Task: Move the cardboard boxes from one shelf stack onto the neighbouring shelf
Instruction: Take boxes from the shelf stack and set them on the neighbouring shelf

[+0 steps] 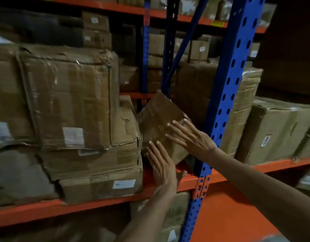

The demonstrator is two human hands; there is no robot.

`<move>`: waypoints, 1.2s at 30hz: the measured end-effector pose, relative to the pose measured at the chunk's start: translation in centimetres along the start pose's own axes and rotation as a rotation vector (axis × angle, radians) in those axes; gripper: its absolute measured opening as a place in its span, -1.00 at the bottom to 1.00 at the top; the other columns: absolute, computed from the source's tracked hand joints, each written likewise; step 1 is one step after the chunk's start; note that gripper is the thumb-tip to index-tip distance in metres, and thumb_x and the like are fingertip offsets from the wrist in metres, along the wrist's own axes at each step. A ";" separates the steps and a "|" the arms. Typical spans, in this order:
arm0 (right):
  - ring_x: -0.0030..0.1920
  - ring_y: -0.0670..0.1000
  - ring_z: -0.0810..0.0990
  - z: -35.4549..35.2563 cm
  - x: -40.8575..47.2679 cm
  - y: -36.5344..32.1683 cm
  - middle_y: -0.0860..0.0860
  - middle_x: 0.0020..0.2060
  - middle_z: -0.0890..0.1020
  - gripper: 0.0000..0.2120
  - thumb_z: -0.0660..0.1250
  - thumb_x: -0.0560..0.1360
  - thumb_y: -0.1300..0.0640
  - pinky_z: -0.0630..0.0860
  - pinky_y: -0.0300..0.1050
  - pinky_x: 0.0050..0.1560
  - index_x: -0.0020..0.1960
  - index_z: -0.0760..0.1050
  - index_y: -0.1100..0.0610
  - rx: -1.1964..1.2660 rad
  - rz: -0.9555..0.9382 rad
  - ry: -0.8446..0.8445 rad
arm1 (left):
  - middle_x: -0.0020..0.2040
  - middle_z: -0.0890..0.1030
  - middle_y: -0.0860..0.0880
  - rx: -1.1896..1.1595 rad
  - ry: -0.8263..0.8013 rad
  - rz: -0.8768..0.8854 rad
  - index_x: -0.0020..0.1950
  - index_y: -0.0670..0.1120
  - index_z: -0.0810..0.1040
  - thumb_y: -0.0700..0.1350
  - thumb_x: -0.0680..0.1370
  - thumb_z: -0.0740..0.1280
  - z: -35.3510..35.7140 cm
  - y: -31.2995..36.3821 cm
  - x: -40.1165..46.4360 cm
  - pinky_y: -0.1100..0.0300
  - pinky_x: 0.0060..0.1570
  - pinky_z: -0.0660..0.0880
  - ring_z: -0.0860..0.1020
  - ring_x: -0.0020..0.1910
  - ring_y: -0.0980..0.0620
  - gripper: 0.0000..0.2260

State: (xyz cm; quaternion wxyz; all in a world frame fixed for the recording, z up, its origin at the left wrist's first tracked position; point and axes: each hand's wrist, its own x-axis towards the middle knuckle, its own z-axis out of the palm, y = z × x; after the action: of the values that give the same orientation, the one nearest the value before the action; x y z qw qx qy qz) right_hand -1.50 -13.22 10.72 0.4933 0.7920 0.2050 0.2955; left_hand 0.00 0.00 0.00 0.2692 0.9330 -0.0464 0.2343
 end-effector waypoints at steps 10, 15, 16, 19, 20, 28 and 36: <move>0.43 0.31 0.36 5.2 2.8 -2.8 0.28 0.43 0.41 -0.28 0.30 0.55 0.09 0.28 0.31 0.43 0.59 0.01 0.10 0.021 0.092 0.190 | 0.47 0.08 -0.53 0.212 0.229 0.283 0.55 -0.37 -0.08 -0.26 0.55 -0.06 2.2 -3.6 3.1 -0.33 0.45 0.00 0.09 0.46 -0.52 -0.44; 0.37 0.43 0.31 5.6 0.8 -7.2 0.42 0.36 0.38 -0.04 0.46 0.36 -0.06 0.29 0.42 0.37 0.59 0.06 0.16 0.361 0.313 0.062 | 0.46 0.14 -0.45 0.485 0.327 0.584 0.58 -0.28 -0.12 -0.19 0.63 0.02 1.9 -5.8 3.5 -0.25 0.45 0.14 0.24 0.45 -0.40 -0.43; 0.36 0.41 0.30 5.5 0.1 -7.9 0.42 0.36 0.36 0.07 0.52 0.25 -0.10 0.34 0.40 0.34 0.59 0.07 0.17 0.428 0.351 0.018 | 0.46 0.15 -0.42 0.538 0.314 0.653 0.58 -0.27 -0.13 -0.17 0.65 -0.04 1.8 -5.7 3.3 -0.21 0.46 0.17 0.28 0.45 -0.36 -0.47; 0.34 0.37 0.29 5.2 -1.3 -8.9 0.43 0.36 0.35 0.29 0.63 0.04 -0.16 0.41 0.35 0.22 0.58 0.05 0.17 0.604 0.430 -0.110 | 0.44 0.20 -0.36 0.679 0.255 0.770 0.58 -0.22 -0.12 -0.22 0.66 -0.25 0.8 -5.4 3.3 -0.11 0.44 0.28 0.36 0.42 -0.26 -0.54; 0.34 0.37 0.29 5.1 -1.3 -8.9 0.42 0.37 0.35 0.32 0.64 0.03 -0.18 0.40 0.35 0.23 0.58 0.03 0.17 0.628 0.421 -0.127 | 0.45 0.23 -0.35 0.694 0.258 0.778 0.58 -0.22 -0.11 -0.24 0.66 -0.25 0.5 -5.3 3.4 -0.09 0.42 0.30 0.37 0.42 -0.25 -0.54; 0.43 0.35 0.16 5.4 -1.2 -9.0 0.35 0.48 0.20 0.42 0.62 0.11 -0.22 0.22 0.29 0.41 0.60 -0.29 0.07 0.724 0.426 -0.230 | 0.52 0.21 -0.32 0.866 0.152 0.733 0.60 -0.22 -0.19 -0.12 0.63 -0.08 -0.7 -4.6 2.8 -0.17 0.49 0.10 0.20 0.49 -0.32 -0.44; 0.27 0.22 0.39 2.0 1.5 -2.1 0.18 0.30 0.38 -0.14 0.25 0.37 -0.34 0.39 0.14 0.26 0.51 0.21 0.14 0.809 0.350 -0.166 | 0.51 0.15 -0.37 0.739 -0.133 0.782 0.58 -0.22 0.04 0.07 0.48 0.36 -5.8 -3.2 3.2 -0.15 0.50 -0.04 0.14 0.48 -0.32 -0.18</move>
State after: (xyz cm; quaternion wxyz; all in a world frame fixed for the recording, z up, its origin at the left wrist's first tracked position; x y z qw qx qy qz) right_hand 0.86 -12.70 8.56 0.1012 0.9650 0.1269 0.2061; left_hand 1.15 5.92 4.30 -0.1874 0.8915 -0.3216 0.2580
